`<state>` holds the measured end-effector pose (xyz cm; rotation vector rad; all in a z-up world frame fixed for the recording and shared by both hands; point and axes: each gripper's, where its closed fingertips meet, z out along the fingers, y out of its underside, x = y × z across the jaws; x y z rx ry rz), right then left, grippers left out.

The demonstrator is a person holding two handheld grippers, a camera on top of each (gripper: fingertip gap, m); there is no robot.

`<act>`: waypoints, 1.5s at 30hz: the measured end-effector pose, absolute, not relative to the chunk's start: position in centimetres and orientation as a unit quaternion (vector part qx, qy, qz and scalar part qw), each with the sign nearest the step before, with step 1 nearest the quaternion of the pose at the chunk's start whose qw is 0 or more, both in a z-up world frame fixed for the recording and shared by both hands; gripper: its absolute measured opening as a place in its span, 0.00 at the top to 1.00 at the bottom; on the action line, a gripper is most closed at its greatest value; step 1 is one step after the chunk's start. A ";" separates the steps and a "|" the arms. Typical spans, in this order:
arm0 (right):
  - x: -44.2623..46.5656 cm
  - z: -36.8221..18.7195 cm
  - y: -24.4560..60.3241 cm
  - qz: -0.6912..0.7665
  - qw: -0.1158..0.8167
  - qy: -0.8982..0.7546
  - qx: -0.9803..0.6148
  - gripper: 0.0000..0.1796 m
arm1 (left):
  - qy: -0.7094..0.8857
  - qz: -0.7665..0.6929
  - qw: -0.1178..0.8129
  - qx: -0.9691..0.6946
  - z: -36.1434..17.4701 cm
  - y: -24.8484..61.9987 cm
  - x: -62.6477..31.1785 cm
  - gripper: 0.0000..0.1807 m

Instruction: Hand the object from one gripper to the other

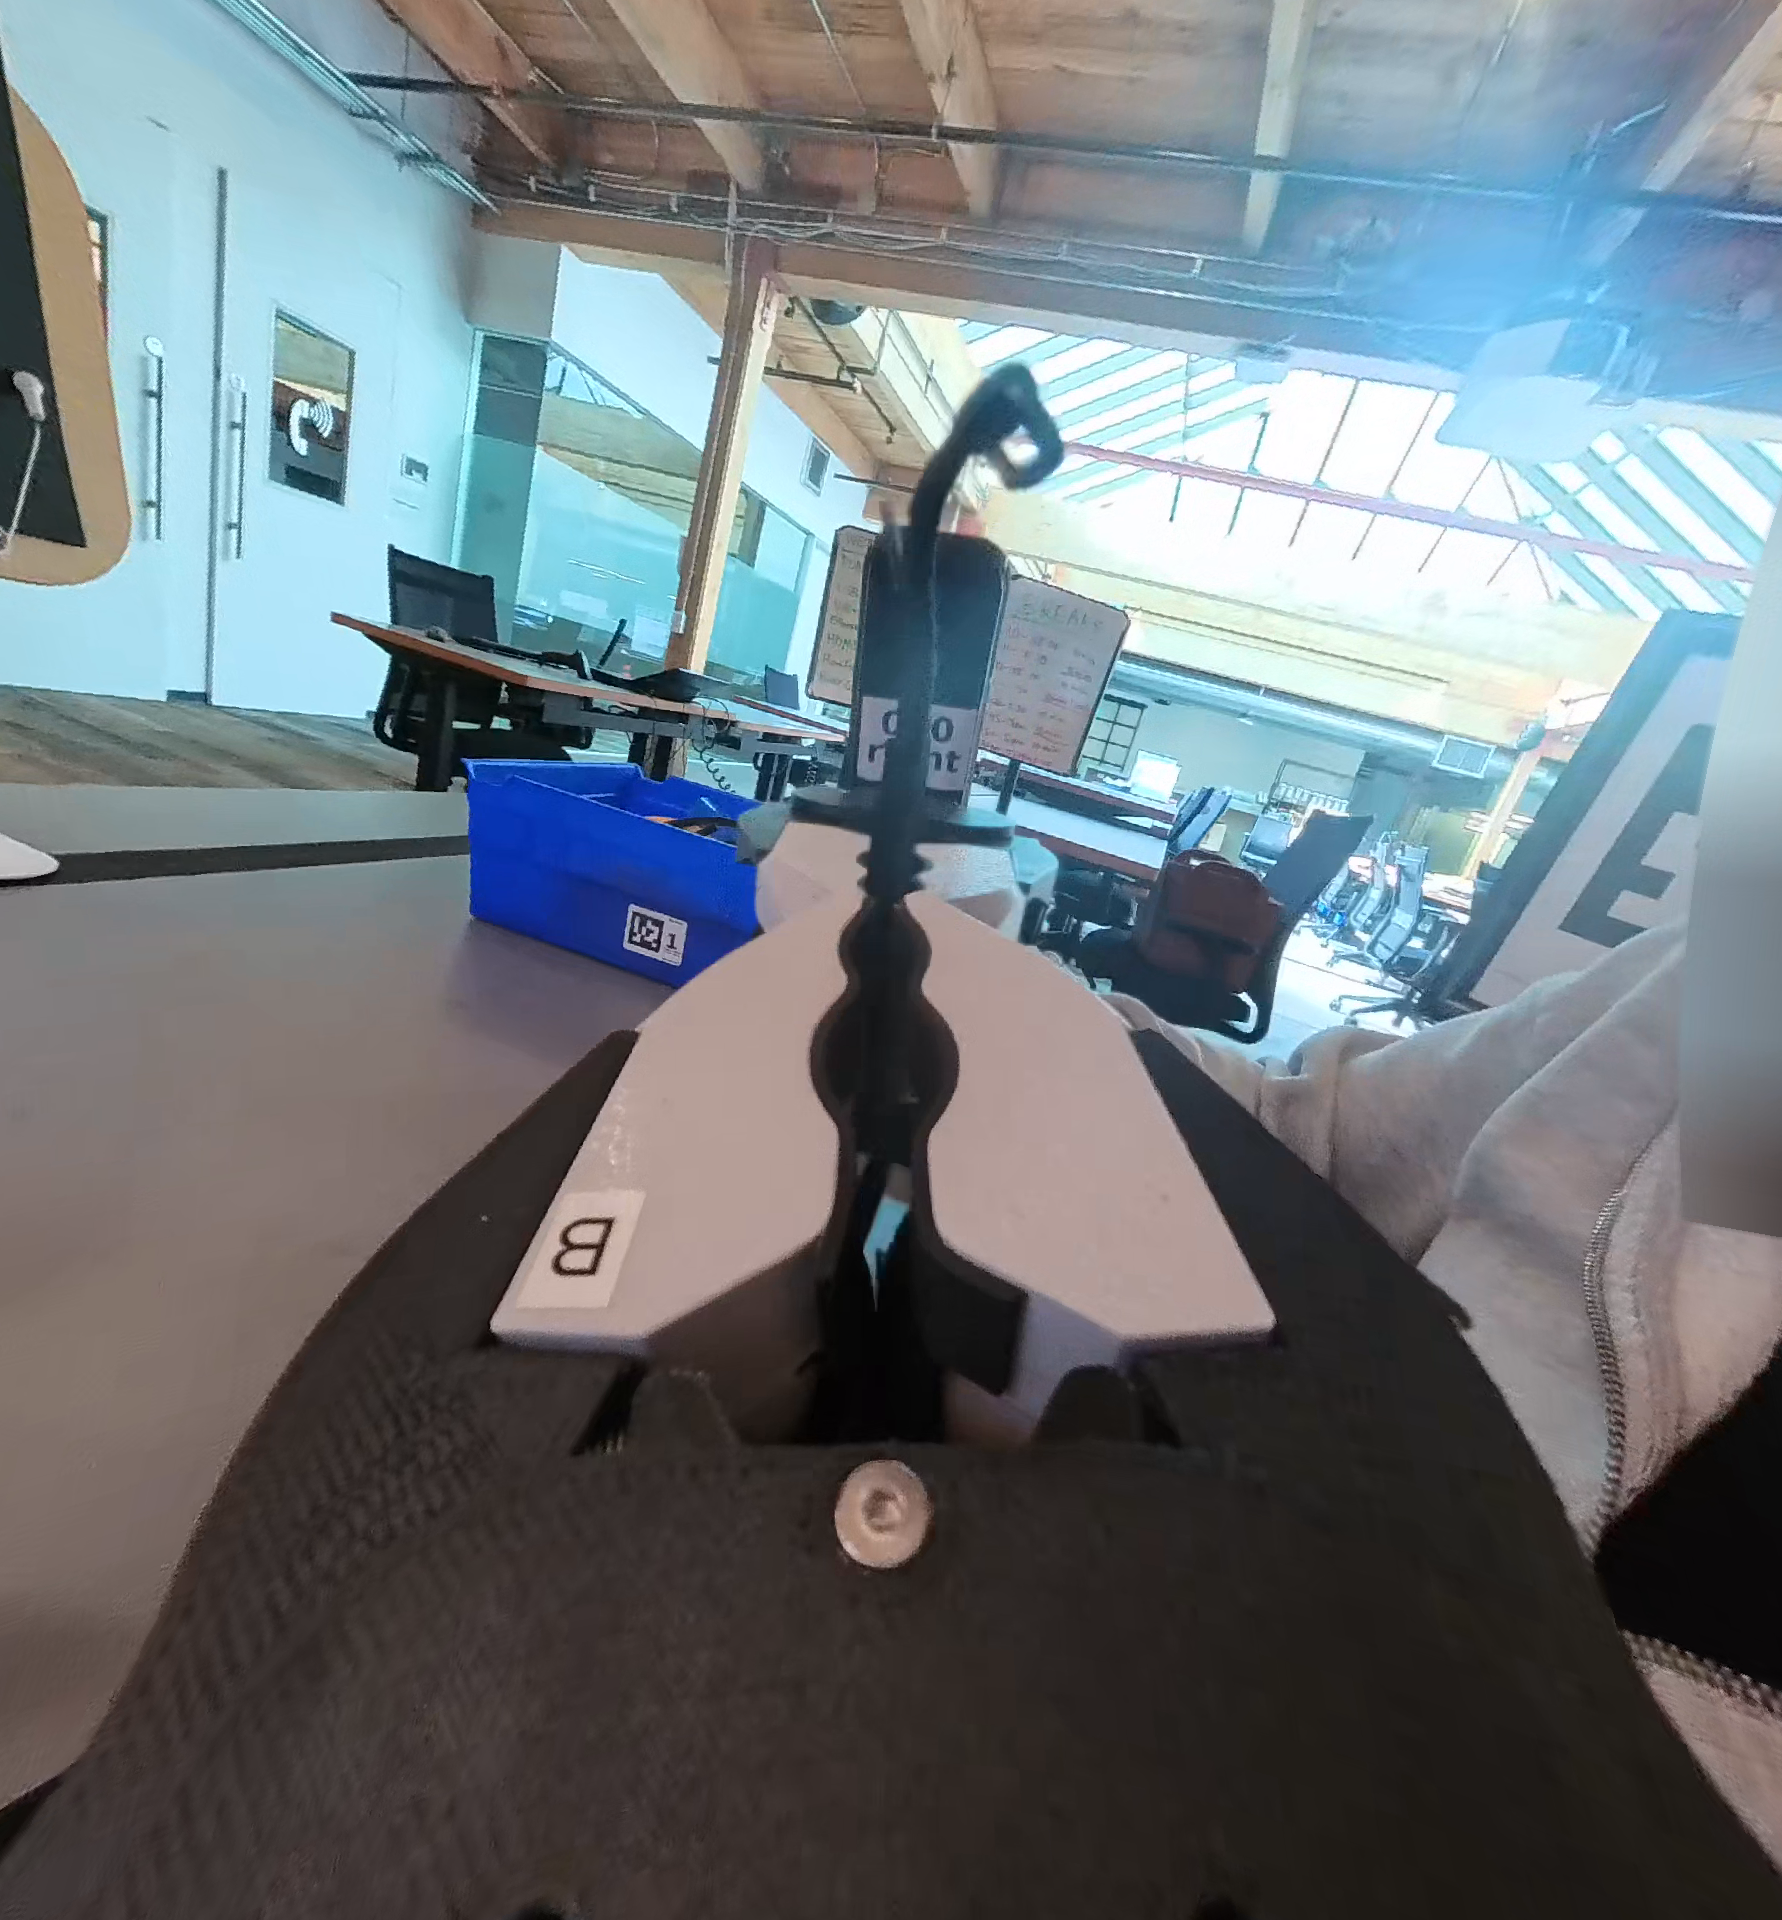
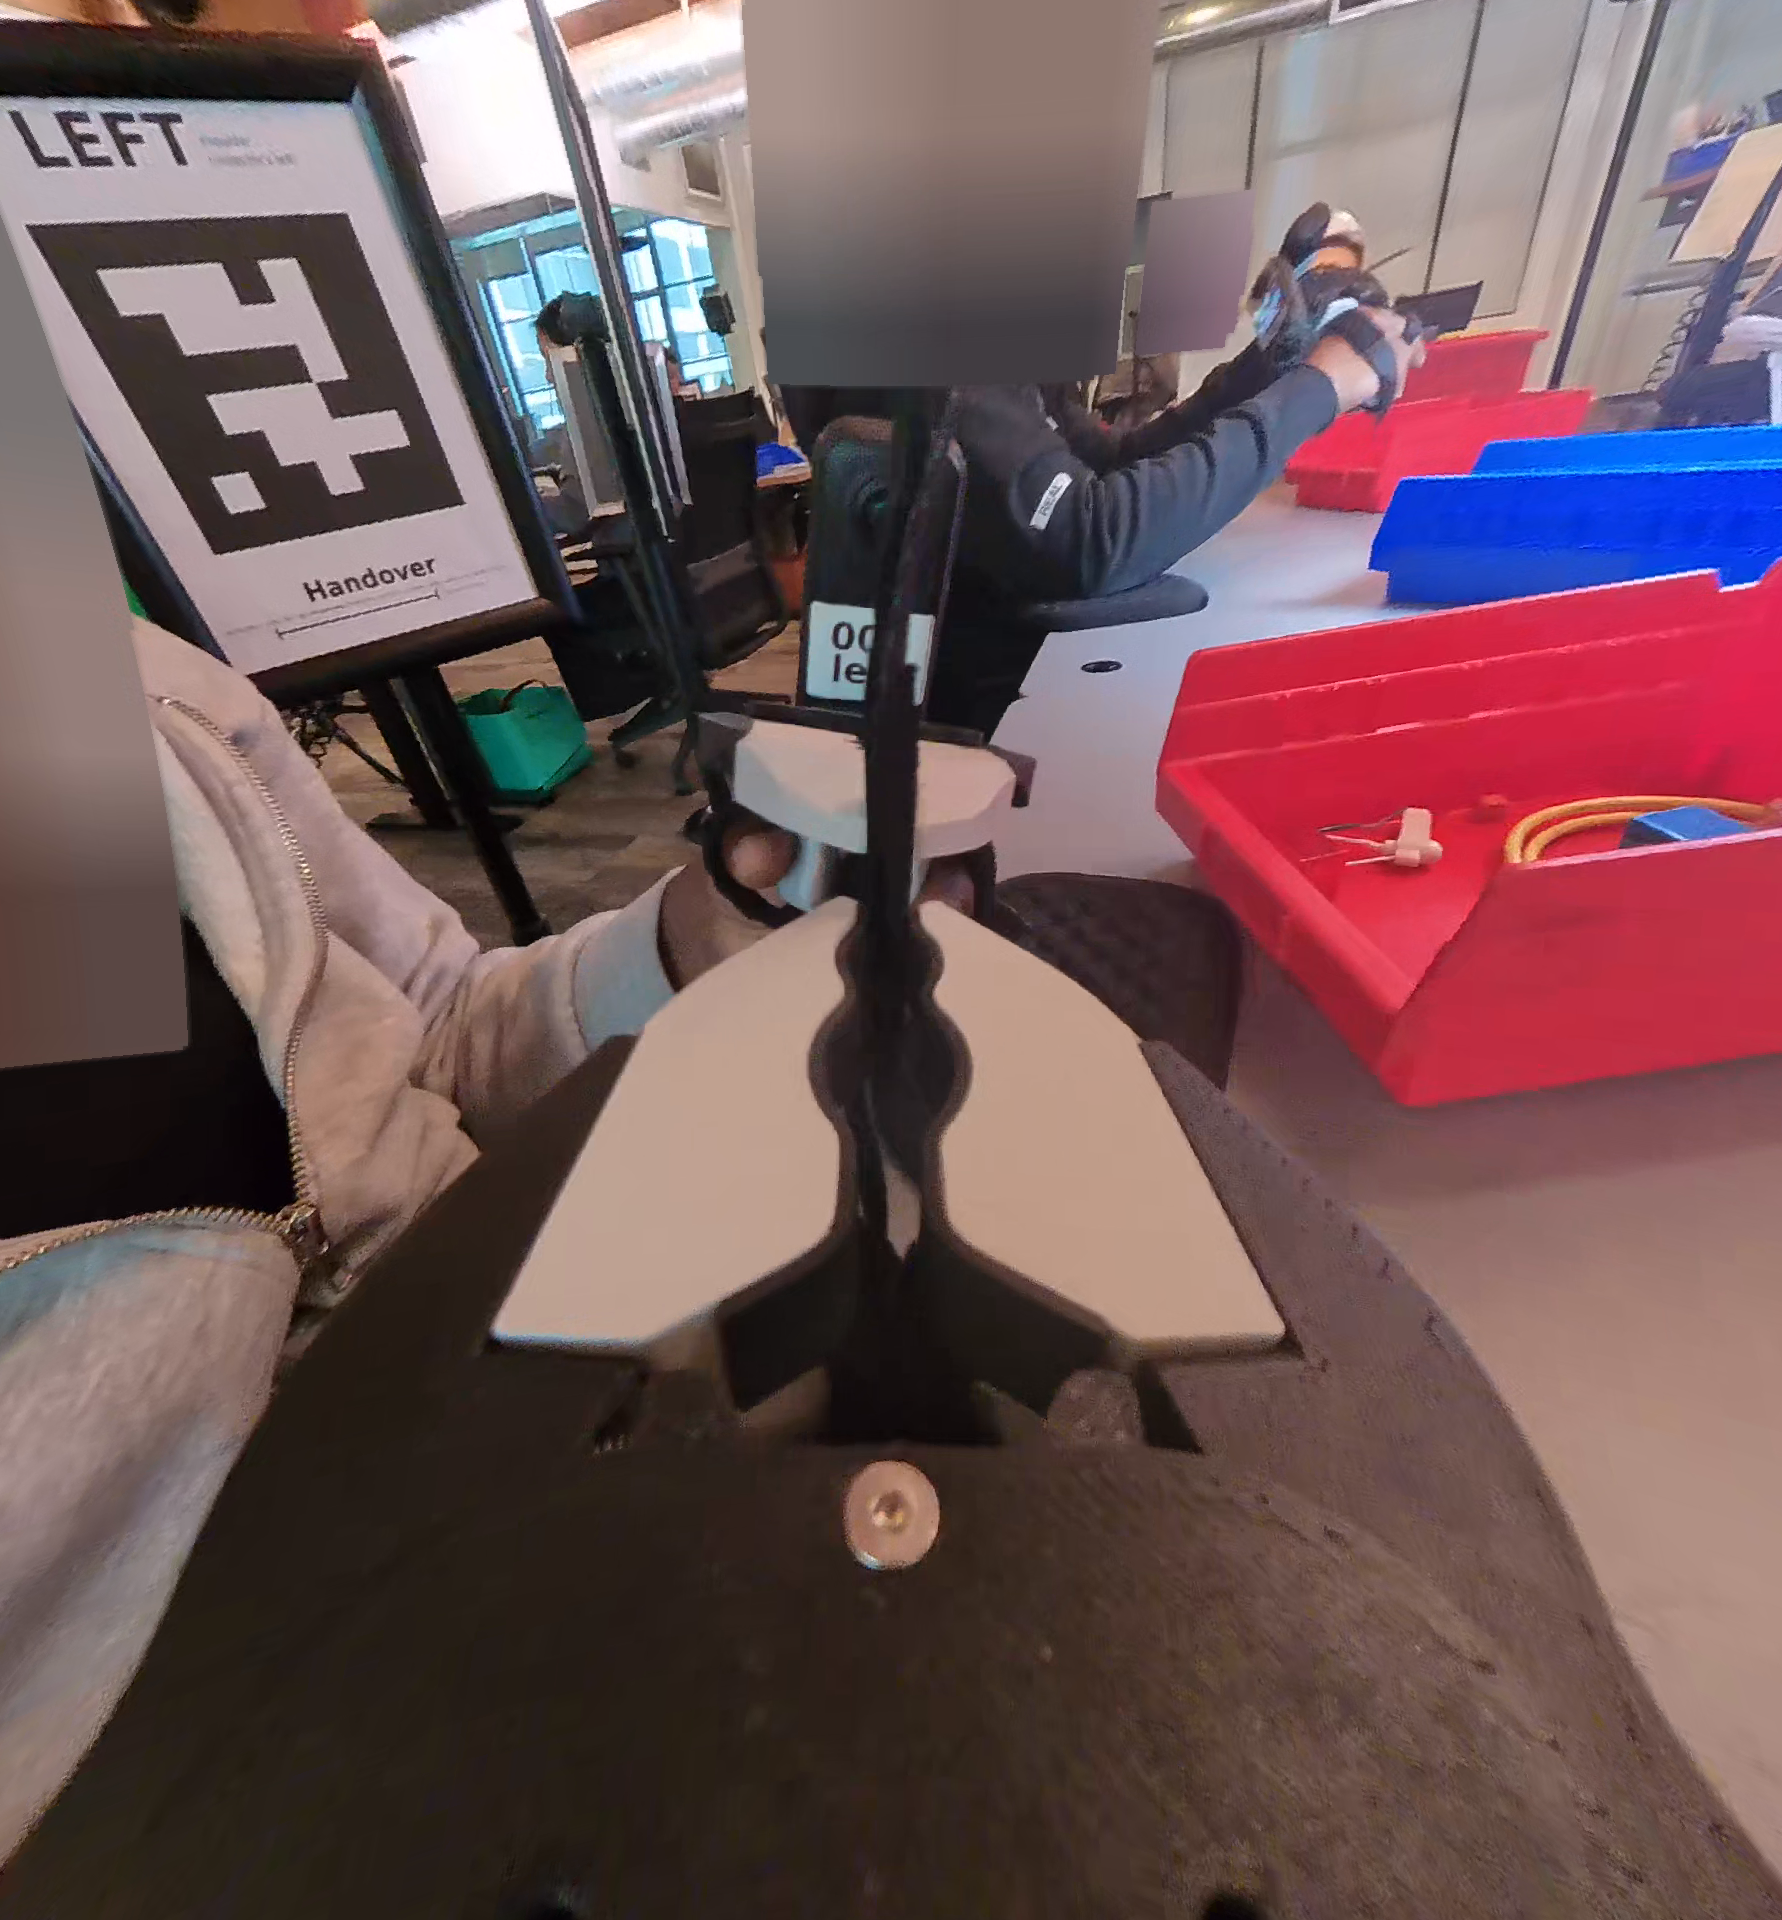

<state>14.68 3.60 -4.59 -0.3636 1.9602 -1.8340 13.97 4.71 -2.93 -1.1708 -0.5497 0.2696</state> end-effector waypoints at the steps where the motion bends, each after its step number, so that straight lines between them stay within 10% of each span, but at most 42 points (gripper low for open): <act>1: 14.7 -4.5 3.6 -0.664 0.212 0.706 -0.128 0.97 | -0.256 0.126 0.790 -0.542 -2.9 4.7 14.0 0.98; 6: 14.6 -3.1 4.1 -0.682 0.253 0.678 -0.109 0.97 | -0.267 0.098 0.763 -0.580 -4.9 5.5 14.0 0.84; 17: 14.3 -4.0 3.7 -0.662 0.278 0.691 -0.089 0.83 | -0.260 0.113 0.795 -0.536 -3.2 4.7 14.0 0.97; 26: 14.8 -4.0 3.7 -0.660 0.288 0.688 -0.090 0.97 | -0.266 0.114 0.780 -0.555 -4.5 5.0 14.1 0.82; 38: 15.2 -5.3 3.6 -0.617 0.326 0.711 -0.079 0.79 | -0.266 0.118 0.799 -0.527 -3.2 4.2 14.0 0.97; 45: 15.8 -5.1 3.5 -0.618 0.321 0.713 -0.084 0.97 | -0.273 0.088 0.788 -0.544 -4.2 4.8 14.2 0.93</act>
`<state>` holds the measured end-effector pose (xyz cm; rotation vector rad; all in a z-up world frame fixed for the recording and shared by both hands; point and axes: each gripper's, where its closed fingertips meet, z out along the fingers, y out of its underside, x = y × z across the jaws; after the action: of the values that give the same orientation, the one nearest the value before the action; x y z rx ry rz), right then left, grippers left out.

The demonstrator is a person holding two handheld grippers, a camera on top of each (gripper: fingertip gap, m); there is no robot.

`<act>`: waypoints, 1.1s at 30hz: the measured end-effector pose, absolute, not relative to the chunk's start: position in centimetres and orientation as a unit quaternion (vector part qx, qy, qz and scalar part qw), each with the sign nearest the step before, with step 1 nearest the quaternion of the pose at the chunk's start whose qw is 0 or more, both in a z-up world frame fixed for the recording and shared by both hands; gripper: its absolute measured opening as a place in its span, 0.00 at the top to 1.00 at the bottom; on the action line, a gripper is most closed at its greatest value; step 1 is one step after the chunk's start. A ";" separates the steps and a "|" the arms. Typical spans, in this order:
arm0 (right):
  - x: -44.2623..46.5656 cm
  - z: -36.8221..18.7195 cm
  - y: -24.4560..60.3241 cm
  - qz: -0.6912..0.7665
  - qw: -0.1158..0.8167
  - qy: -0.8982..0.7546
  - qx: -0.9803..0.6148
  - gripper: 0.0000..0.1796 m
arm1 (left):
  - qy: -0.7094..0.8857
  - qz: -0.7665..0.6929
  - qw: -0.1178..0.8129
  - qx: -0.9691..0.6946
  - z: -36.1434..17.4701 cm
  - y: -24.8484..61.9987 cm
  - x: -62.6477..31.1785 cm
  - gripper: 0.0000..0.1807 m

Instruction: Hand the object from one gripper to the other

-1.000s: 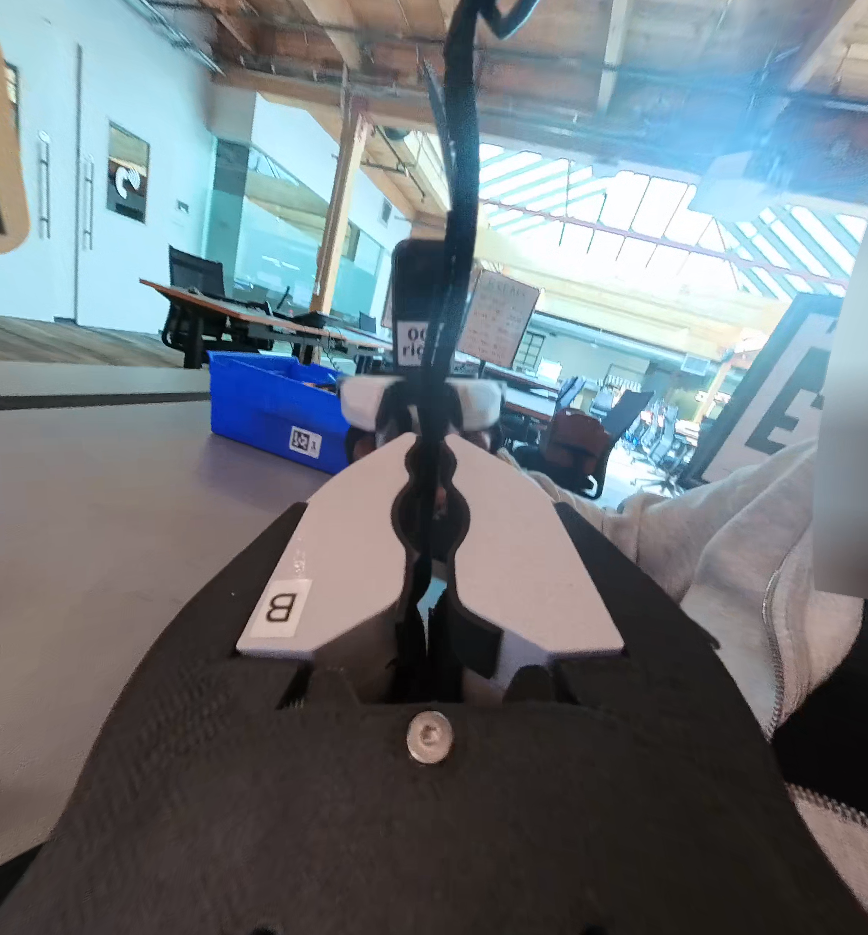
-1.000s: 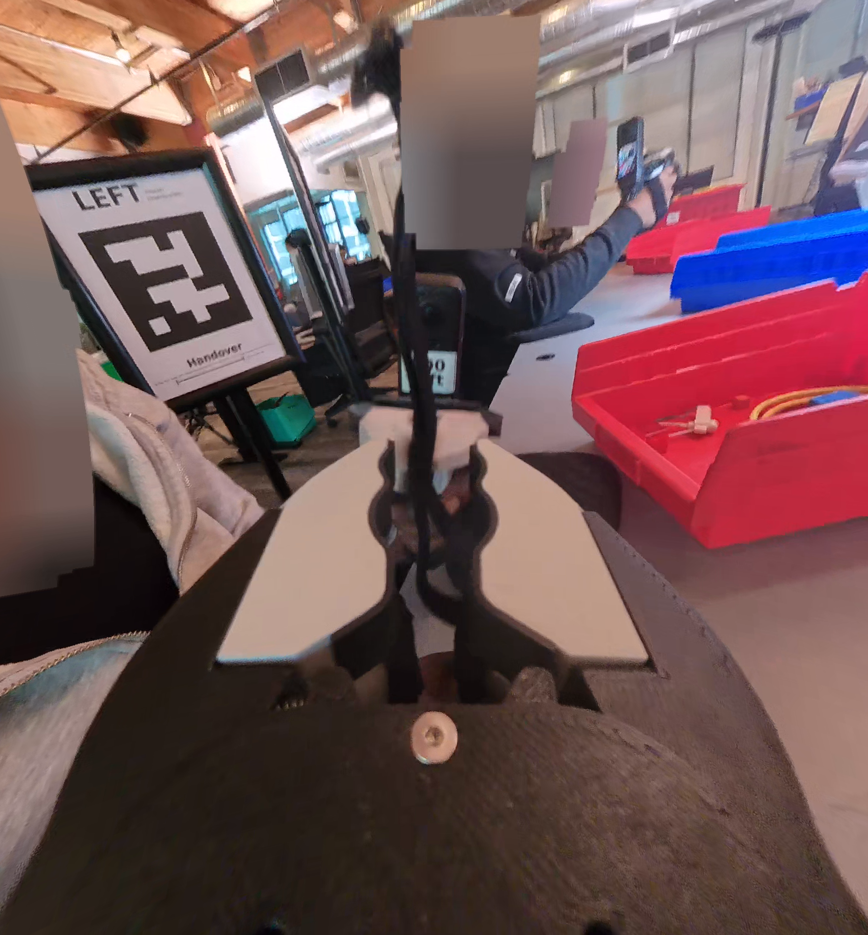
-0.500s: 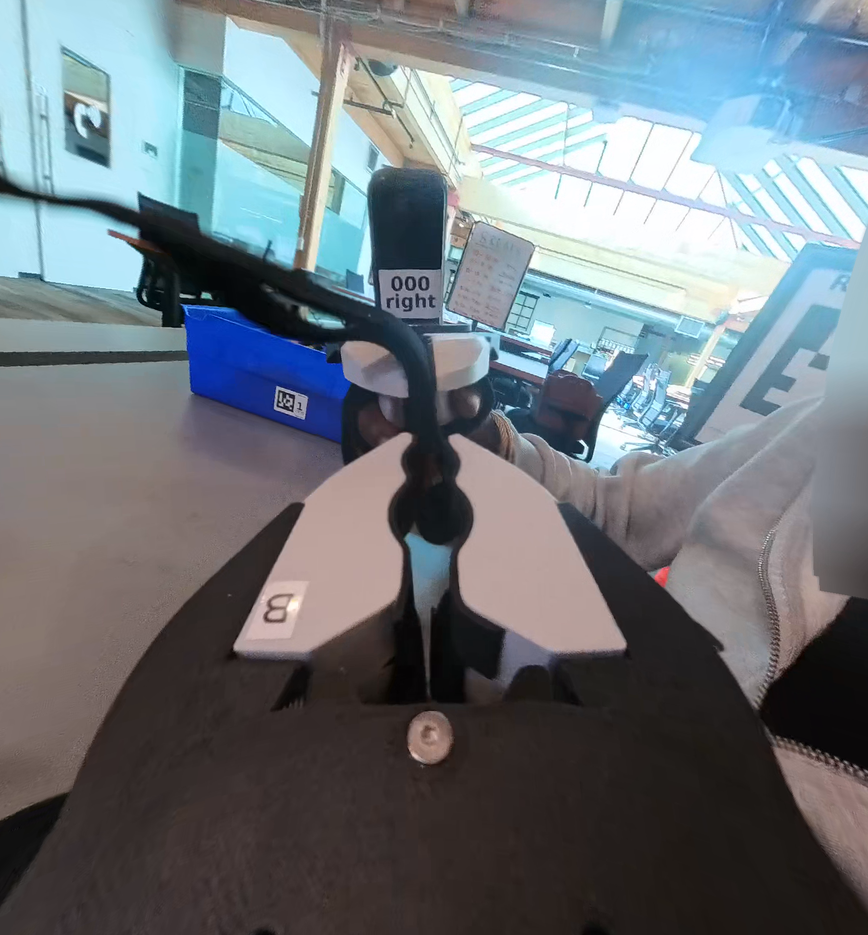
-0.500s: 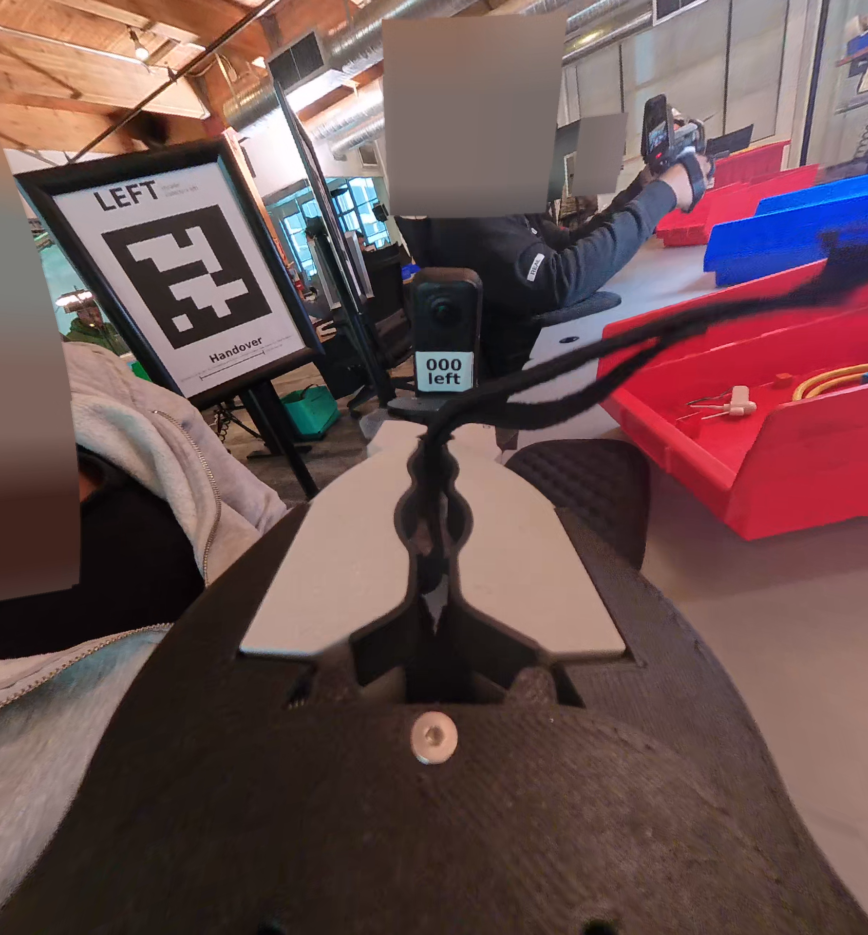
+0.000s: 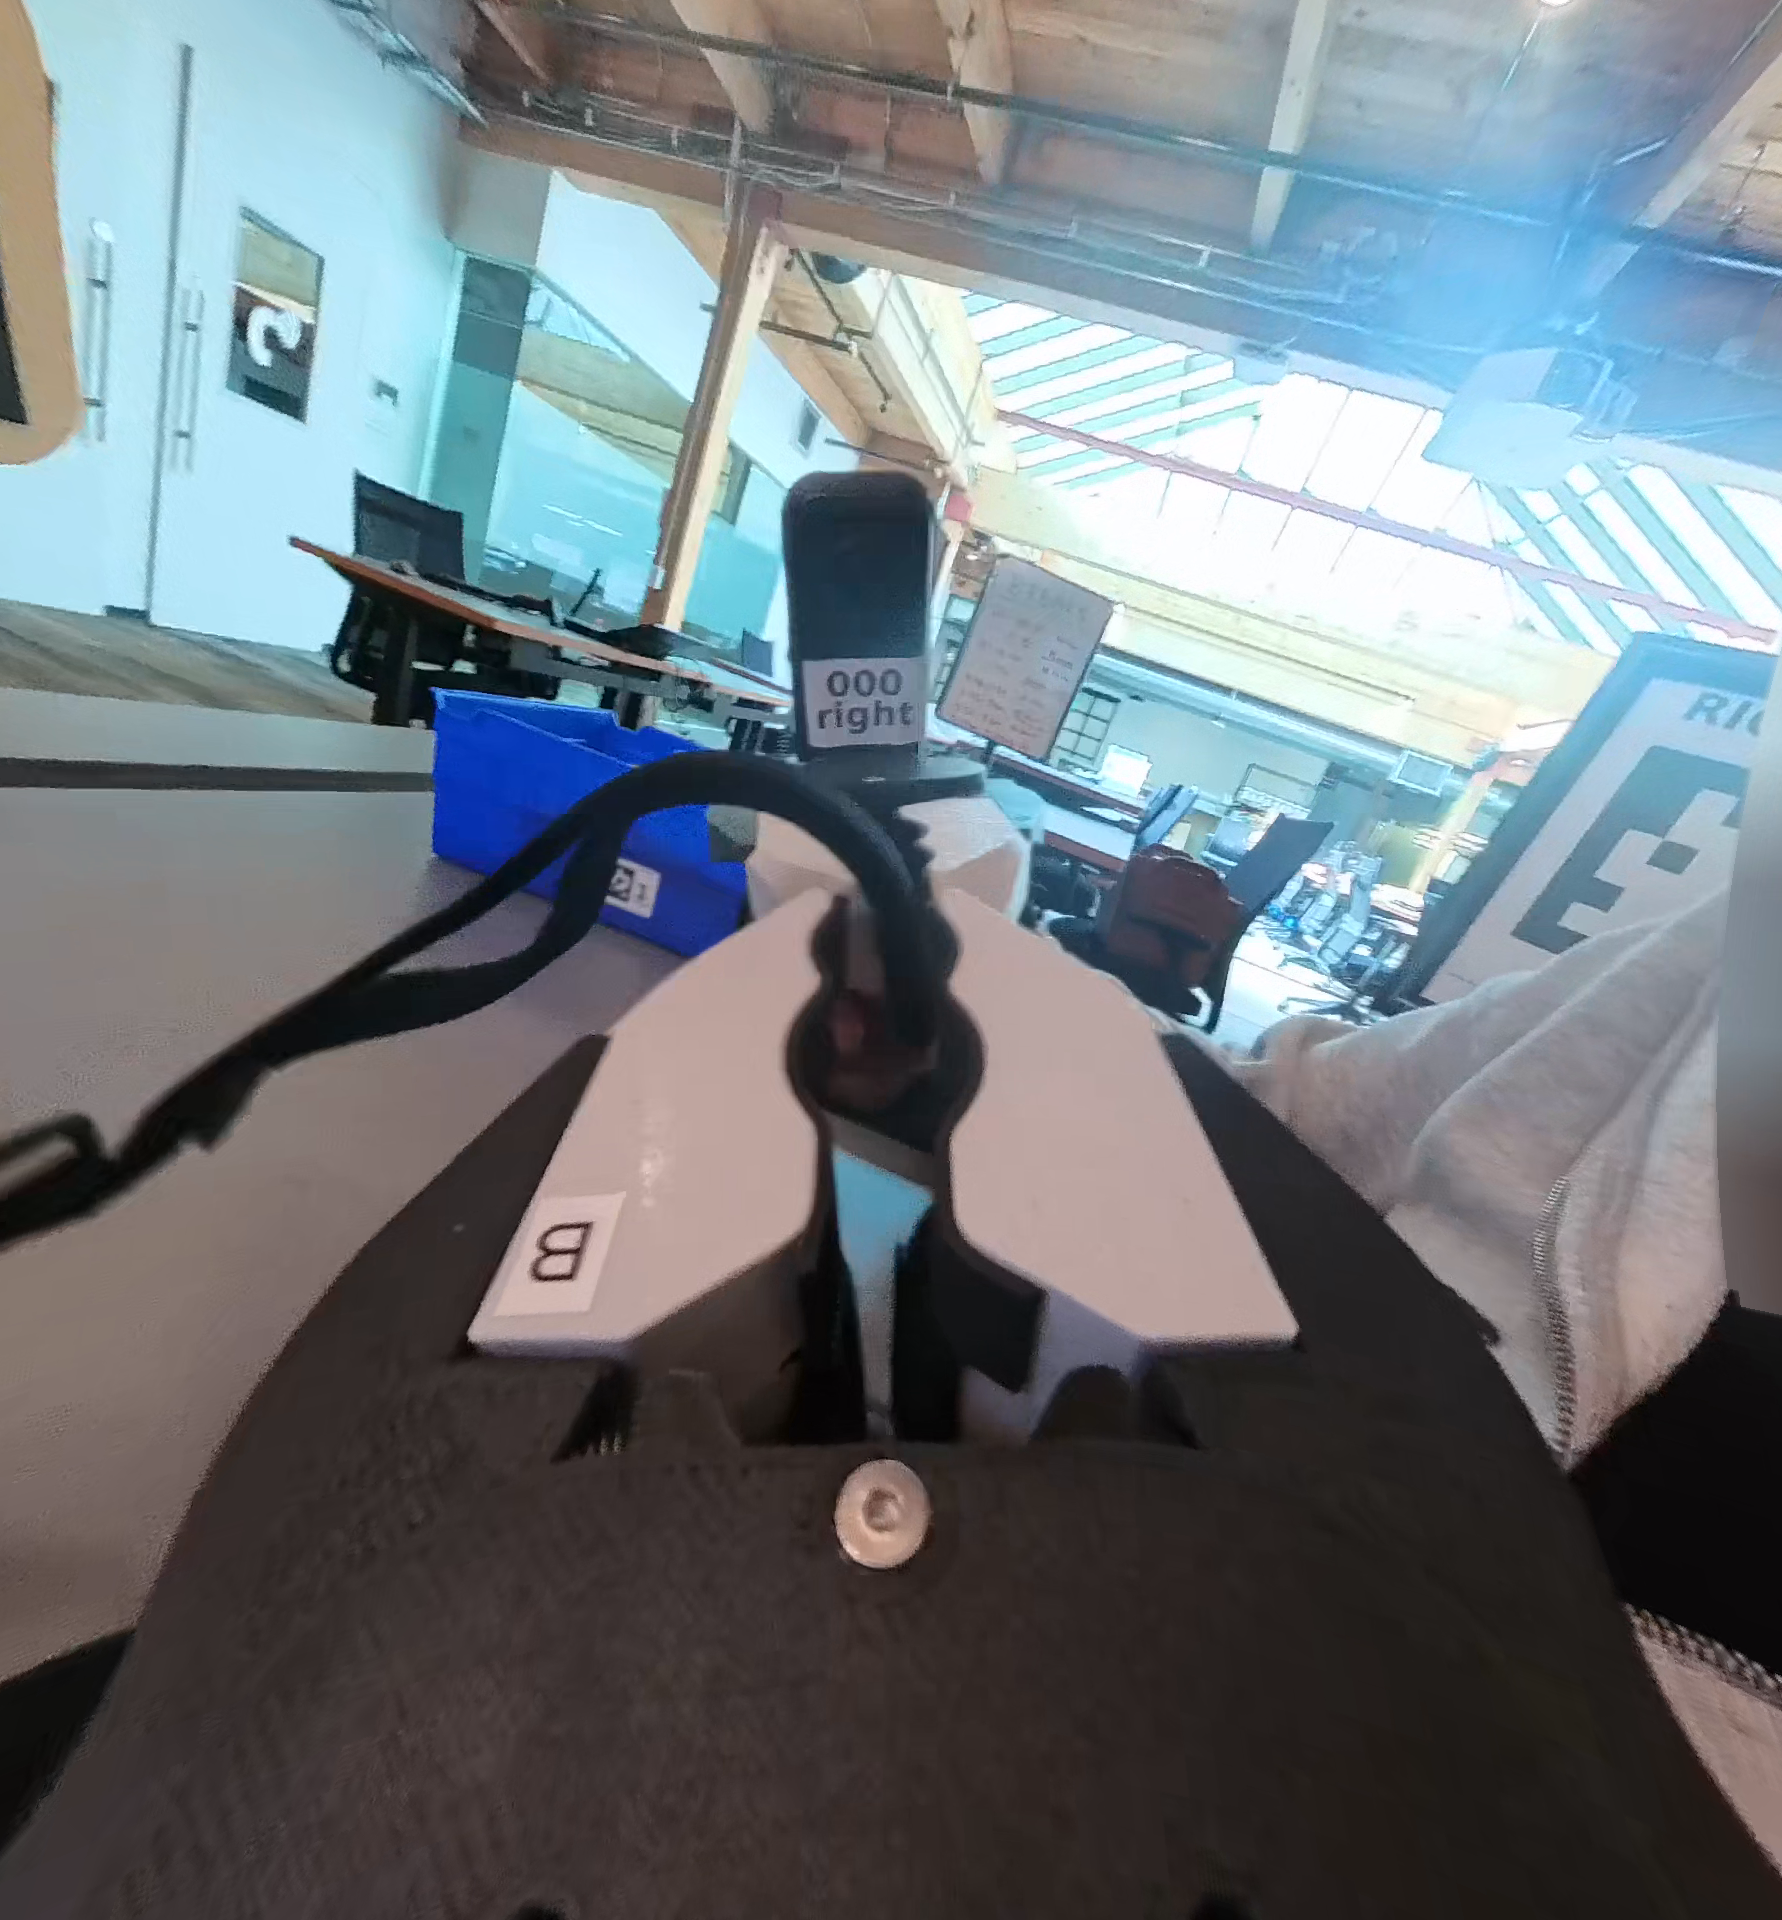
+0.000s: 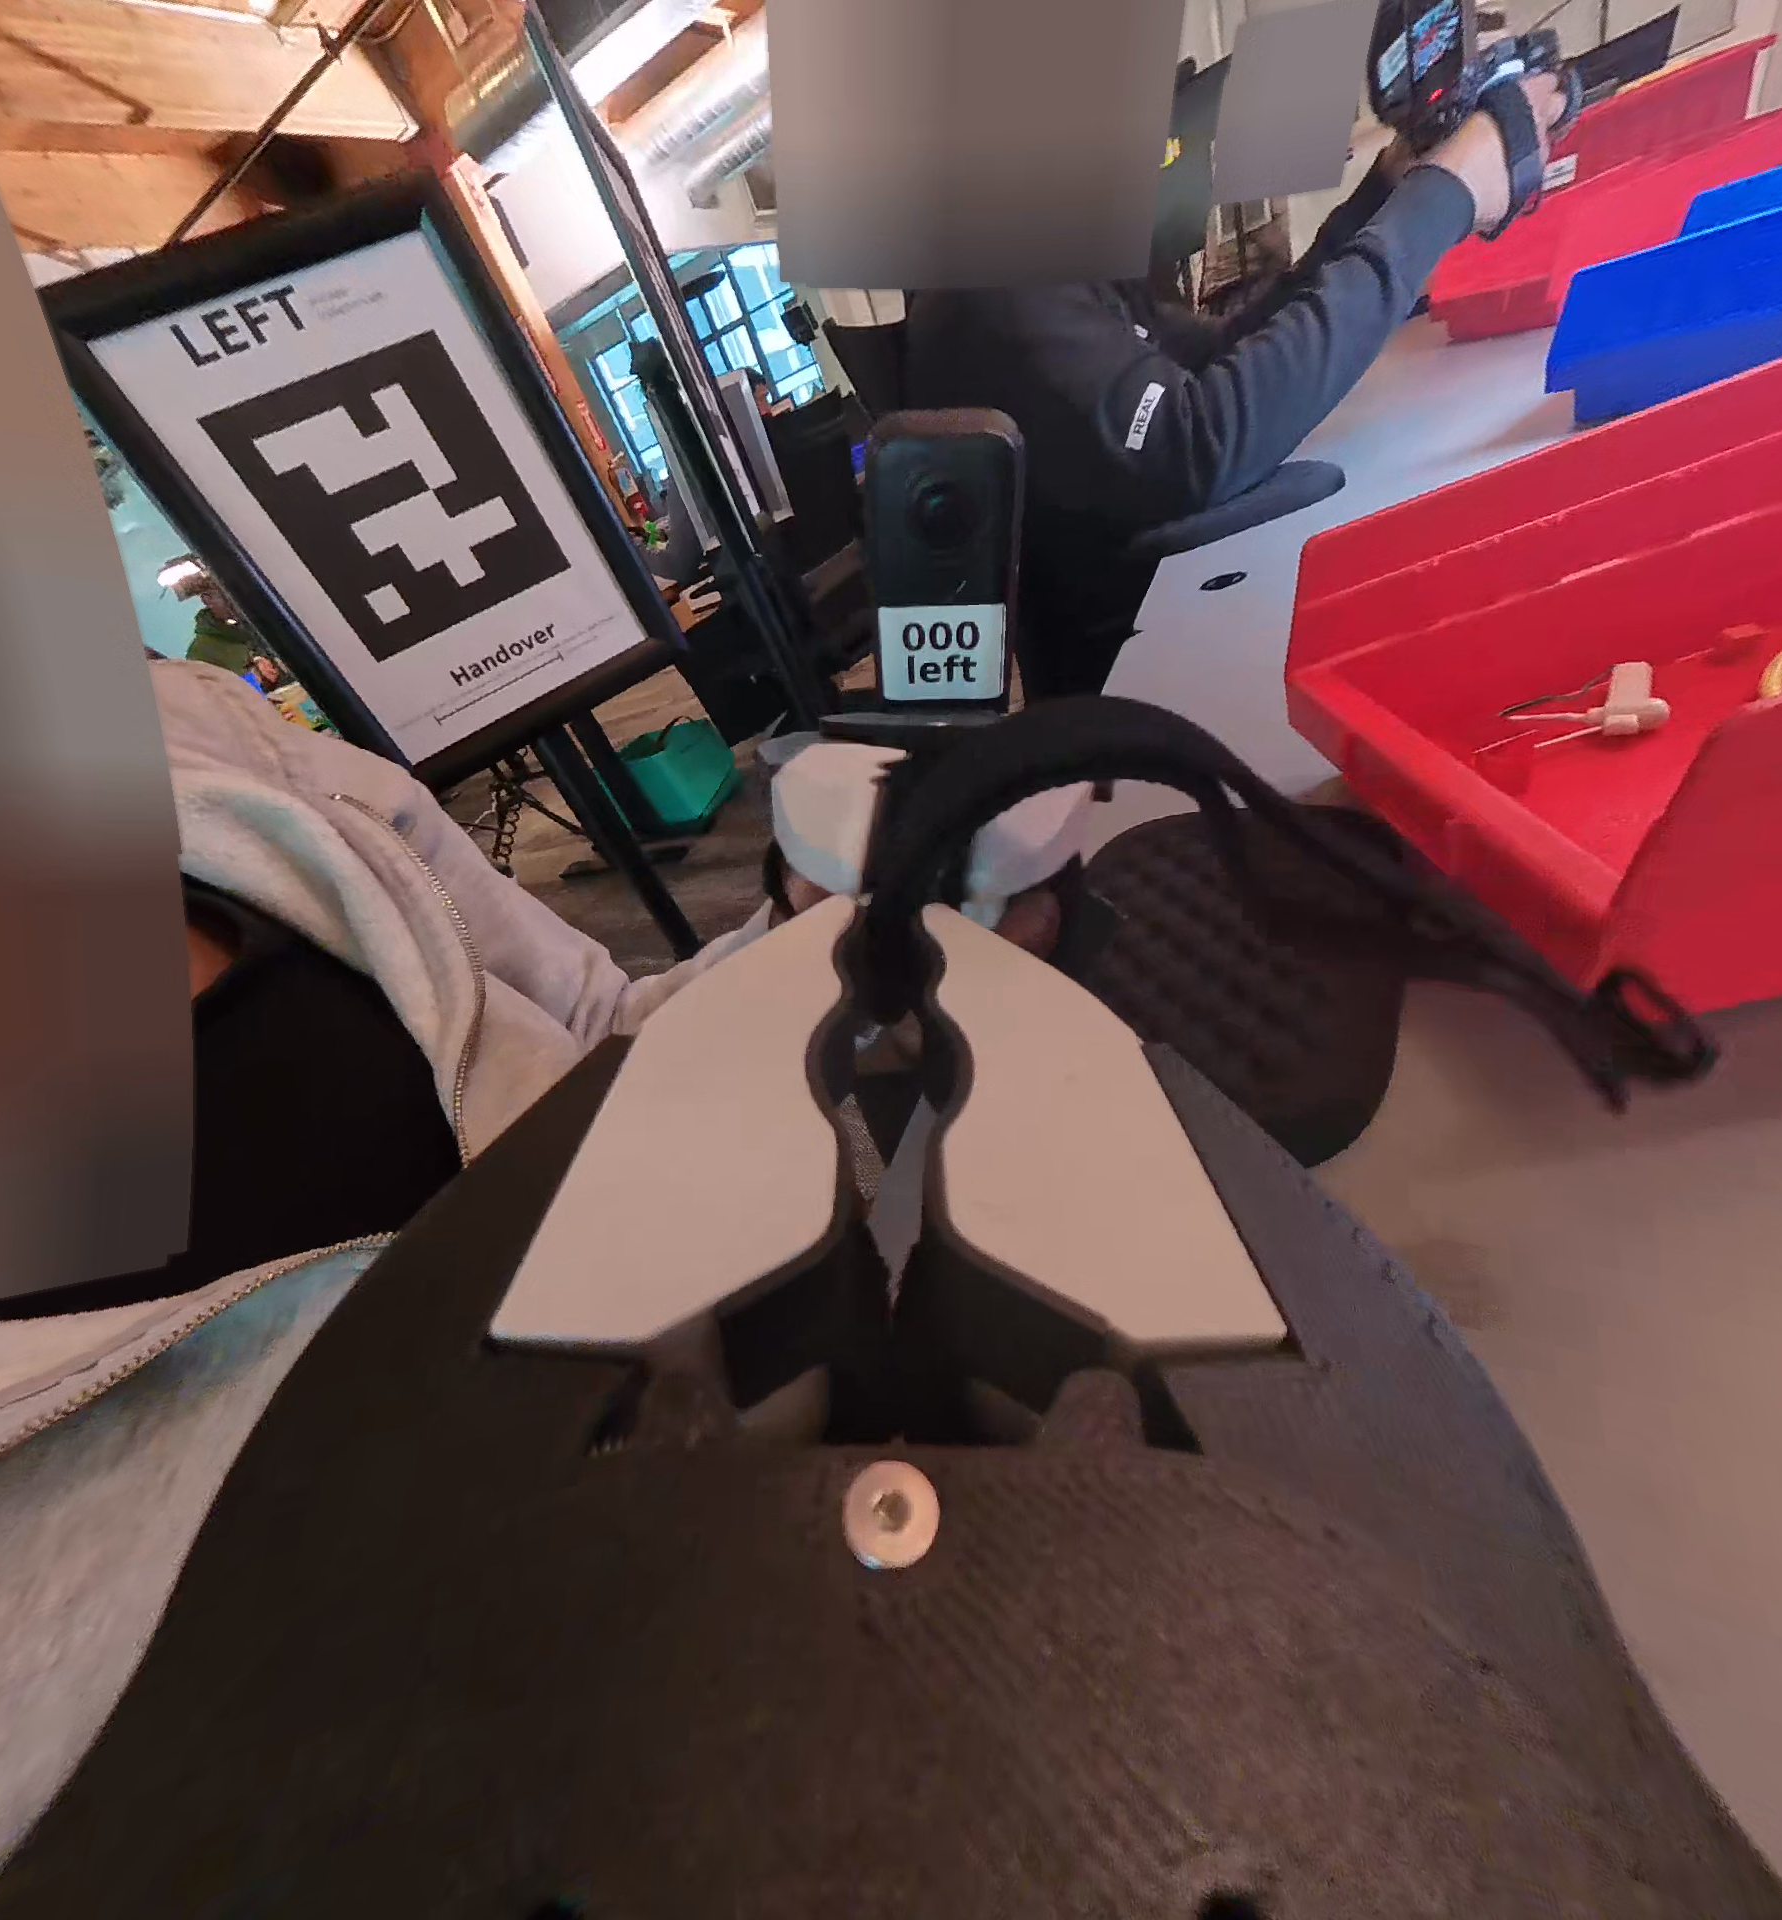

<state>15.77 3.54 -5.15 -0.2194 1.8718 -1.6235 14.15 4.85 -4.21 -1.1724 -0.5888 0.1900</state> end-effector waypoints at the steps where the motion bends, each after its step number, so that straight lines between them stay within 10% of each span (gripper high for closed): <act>1: 15.7 -5.2 3.5 -0.619 0.315 0.714 -0.085 0.96 | -0.268 0.082 0.794 -0.540 -4.0 5.0 14.3 0.97; 7: 15.4 -4.1 4.3 -0.685 0.069 0.683 -0.243 0.76 | -0.301 0.022 0.821 -0.484 -3.1 4.2 13.9 0.97; 12: 15.8 -2.6 5.4 -0.632 -0.404 0.499 -0.434 0.81 | -0.313 -0.052 0.832 -0.455 -3.0 4.2 14.1 0.97; 18: 15.0 -4.3 4.5 -0.500 -0.570 0.435 -0.485 0.87 | -0.308 -0.095 0.834 -0.447 -3.0 5.0 14.5 0.94; 23: 15.3 -3.6 4.7 -0.534 -0.536 0.457 -0.468 0.95 | -0.285 -0.076 0.837 -0.462 -3.0 5.1 14.7 0.89; 33: 14.4 -3.4 5.1 -0.670 -0.121 0.667 -0.304 0.97 | -0.197 0.329 0.678 -0.627 -4.4 3.4 14.4 0.73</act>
<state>14.42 5.08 -3.35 -1.0374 2.2723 -2.2825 14.39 3.37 -4.40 -1.4079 -0.4425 0.7401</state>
